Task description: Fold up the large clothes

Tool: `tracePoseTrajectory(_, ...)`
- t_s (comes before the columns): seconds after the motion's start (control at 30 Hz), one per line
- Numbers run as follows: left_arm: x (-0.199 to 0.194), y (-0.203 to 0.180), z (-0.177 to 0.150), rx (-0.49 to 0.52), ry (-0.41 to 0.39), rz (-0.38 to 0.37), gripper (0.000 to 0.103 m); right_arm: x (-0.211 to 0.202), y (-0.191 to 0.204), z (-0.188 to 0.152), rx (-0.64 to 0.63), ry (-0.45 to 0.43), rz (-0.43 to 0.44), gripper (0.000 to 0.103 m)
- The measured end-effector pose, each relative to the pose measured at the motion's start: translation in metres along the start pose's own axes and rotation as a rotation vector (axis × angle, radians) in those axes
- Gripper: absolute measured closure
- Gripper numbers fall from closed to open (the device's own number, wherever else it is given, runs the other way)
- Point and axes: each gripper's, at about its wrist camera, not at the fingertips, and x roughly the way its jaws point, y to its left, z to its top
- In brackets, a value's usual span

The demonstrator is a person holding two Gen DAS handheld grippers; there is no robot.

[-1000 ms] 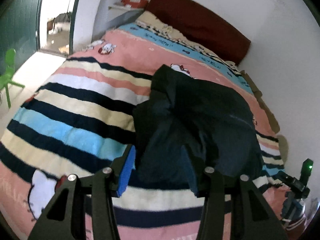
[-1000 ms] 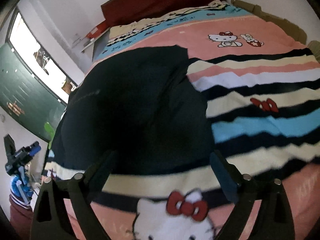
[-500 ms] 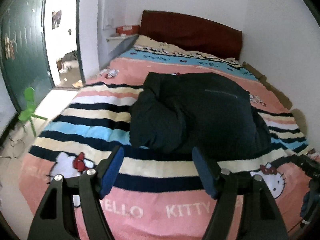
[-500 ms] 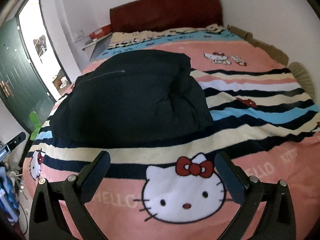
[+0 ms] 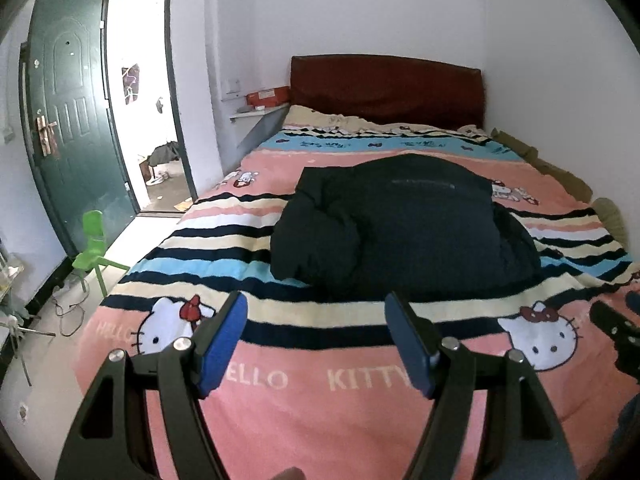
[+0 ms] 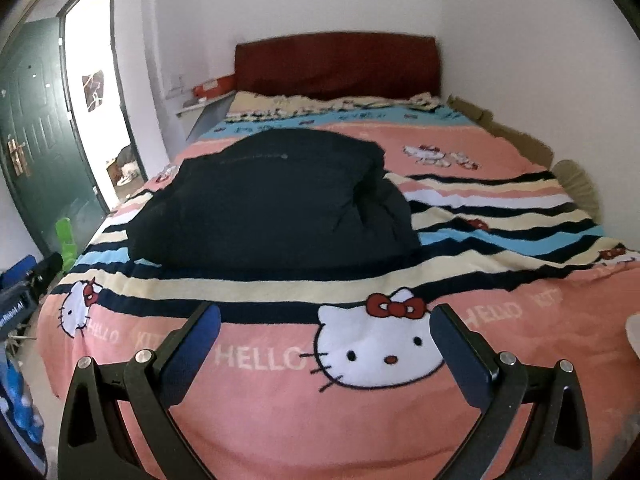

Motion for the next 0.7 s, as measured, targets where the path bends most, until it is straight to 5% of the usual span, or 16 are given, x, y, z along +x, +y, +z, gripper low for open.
tracePoseTrajectory(0.7, -0.005, -0.038, -0.02, 0.066, -0.013, -0.025, 0.033, -0.022, -0.012, -0.015, -0.034, -0.112, -0.086, 0.001)
